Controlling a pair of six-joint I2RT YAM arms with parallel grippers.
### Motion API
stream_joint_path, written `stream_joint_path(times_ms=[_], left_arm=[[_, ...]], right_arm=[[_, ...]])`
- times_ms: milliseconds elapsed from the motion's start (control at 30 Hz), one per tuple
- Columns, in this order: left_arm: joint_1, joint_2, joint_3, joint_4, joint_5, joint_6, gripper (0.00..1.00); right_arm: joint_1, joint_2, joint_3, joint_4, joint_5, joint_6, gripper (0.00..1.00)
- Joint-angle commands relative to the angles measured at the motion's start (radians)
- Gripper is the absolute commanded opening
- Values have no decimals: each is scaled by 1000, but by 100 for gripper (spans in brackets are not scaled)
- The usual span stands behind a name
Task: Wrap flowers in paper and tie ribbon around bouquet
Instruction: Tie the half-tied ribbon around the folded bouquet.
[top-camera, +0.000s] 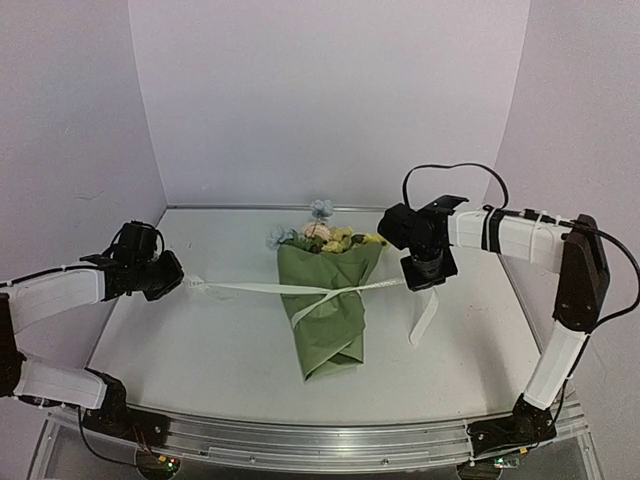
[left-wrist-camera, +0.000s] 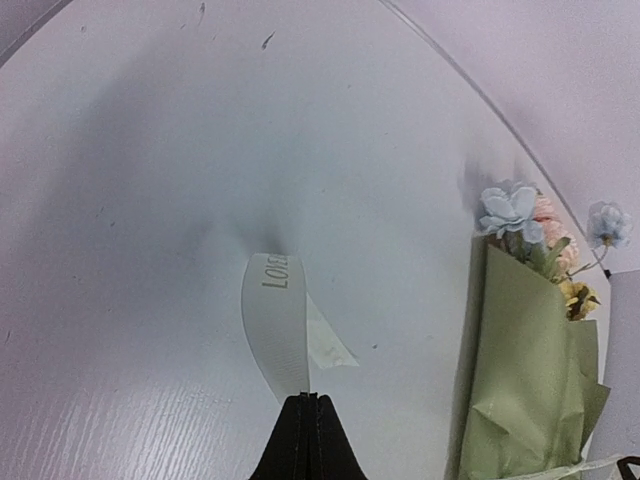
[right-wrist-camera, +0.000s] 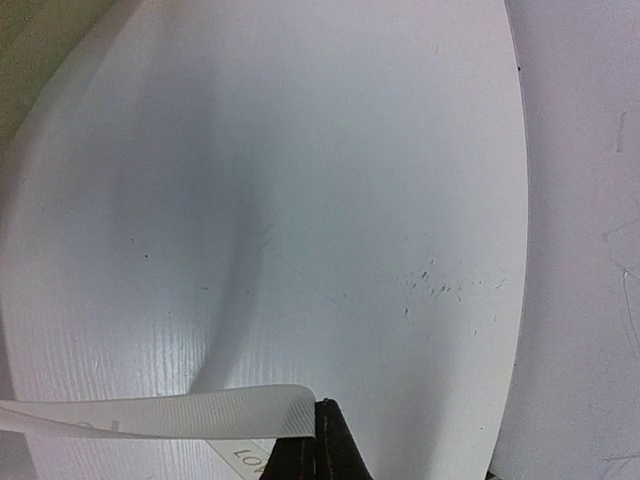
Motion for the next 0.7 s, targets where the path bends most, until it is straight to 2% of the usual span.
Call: stream_joint_path(times_ms=[0,133,367,467,600,667], left_arm=[[-42,102,0,-14,-69,9,0],[-61,172,8,17,-26,-8,7],[-67,182,20,19,-2,-32,41],[-51,145,24,-15,-19,-49,51],[-27,126,24,-11,21,-75,56],[-27,154,52,-19,32,-74,57]], right_arm=[[14,84,-1,-71,116,12,4],[12,102,2,-78,125,38,20],[6,84,-22,-58,85,72,46],[-21,47,-57,-57,87,102,56],[-94,-10,-106,-55,70,154,63],[-111,-58,-131,-21,-9,166,66]])
